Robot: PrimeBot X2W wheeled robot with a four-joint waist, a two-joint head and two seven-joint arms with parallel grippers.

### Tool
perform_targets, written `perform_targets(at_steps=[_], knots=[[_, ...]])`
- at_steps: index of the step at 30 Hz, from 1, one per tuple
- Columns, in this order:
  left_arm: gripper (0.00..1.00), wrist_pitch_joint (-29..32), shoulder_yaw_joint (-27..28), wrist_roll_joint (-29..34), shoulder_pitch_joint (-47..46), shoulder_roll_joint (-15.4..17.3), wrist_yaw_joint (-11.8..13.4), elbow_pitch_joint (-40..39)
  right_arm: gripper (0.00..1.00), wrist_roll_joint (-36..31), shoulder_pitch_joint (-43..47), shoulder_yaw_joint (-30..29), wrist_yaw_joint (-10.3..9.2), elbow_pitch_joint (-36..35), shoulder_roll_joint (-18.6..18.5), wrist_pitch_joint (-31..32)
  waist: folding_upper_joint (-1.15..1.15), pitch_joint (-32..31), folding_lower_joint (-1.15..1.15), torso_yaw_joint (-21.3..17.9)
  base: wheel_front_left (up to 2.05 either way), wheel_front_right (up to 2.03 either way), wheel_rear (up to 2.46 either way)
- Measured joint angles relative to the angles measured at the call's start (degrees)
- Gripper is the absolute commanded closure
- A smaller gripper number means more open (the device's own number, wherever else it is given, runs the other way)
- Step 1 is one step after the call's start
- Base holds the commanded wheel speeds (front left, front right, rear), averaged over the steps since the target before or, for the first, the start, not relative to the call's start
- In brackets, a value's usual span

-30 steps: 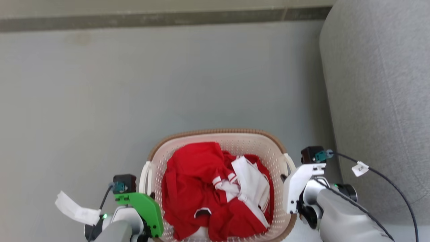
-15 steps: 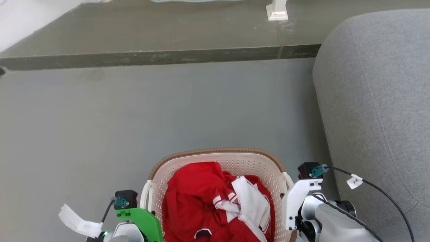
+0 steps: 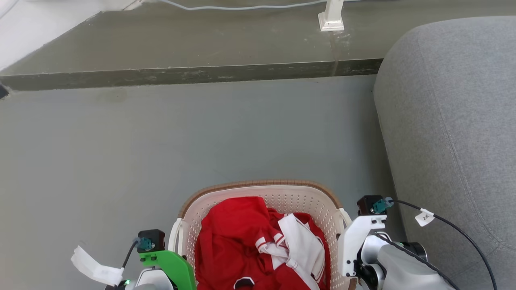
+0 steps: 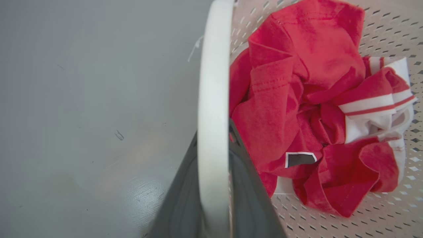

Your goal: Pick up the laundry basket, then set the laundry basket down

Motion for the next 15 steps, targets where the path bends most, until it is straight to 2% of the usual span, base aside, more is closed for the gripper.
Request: perform_targets(at_steps=[15], knots=[[1.00,0.00,-0.73,-0.59,0.63,0.10,0.54,-0.05,1.00,2.01,0.29,1.98,-0.59,-0.44,-0.15,0.00,0.00,-1.06,0.00,-0.12,0.00,0.00,0.00]])
